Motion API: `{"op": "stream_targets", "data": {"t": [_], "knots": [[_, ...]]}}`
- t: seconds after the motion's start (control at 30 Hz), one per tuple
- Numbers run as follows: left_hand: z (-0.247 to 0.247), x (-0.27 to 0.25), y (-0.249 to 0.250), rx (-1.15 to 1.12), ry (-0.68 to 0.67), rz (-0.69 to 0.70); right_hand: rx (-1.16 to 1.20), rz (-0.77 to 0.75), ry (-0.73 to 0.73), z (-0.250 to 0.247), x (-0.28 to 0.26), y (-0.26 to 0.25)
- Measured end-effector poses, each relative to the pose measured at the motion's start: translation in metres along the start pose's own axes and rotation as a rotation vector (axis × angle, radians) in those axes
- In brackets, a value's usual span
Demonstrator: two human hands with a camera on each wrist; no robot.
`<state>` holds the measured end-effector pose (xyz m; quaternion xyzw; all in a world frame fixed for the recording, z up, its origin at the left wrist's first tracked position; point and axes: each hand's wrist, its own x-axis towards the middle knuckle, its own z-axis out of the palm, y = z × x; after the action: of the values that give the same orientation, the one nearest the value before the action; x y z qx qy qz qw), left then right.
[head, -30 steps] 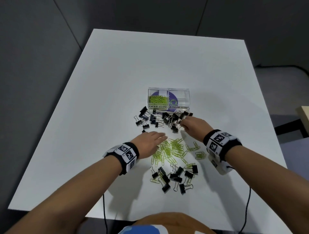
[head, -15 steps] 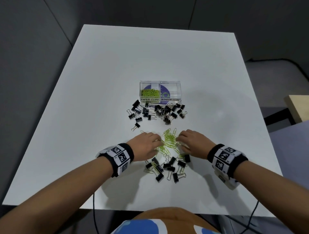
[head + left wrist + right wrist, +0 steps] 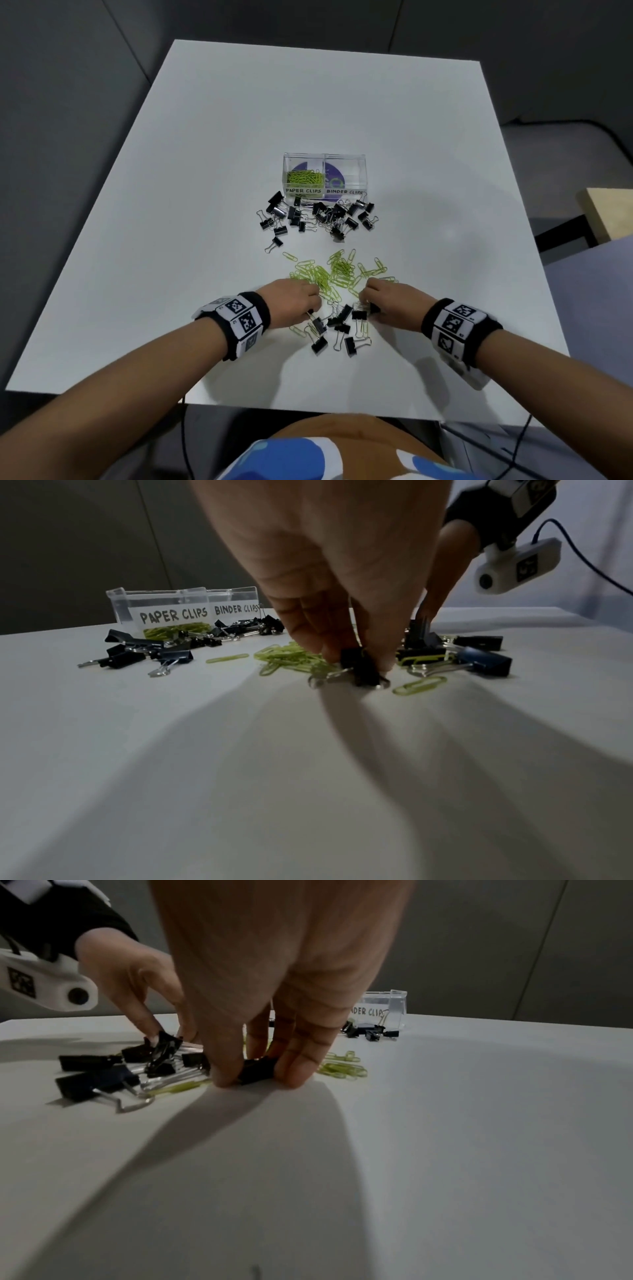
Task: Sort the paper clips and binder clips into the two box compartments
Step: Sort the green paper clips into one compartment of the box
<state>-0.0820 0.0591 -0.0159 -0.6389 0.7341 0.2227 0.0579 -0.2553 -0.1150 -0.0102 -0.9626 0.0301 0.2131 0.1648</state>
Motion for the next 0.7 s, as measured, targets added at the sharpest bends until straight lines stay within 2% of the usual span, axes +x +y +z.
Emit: {"op": "stream_targets", "data": {"t": [0.1, 0.5, 0.7], "knots": [[-0.003, 0.002, 0.000, -0.015, -0.015, -0.052, -0.014, 0.034, 0.045, -0.007, 0.000, 0.000], [-0.017, 0.014, -0.006, -0.241, -0.076, -0.242, -0.018, 0.155, 0.043, -0.026, 0.010, -0.008], [-0.025, 0.017, -0.007, -0.301, -0.142, -0.294, 0.004, 0.070, 0.054, -0.020, 0.009, -0.010]]}}
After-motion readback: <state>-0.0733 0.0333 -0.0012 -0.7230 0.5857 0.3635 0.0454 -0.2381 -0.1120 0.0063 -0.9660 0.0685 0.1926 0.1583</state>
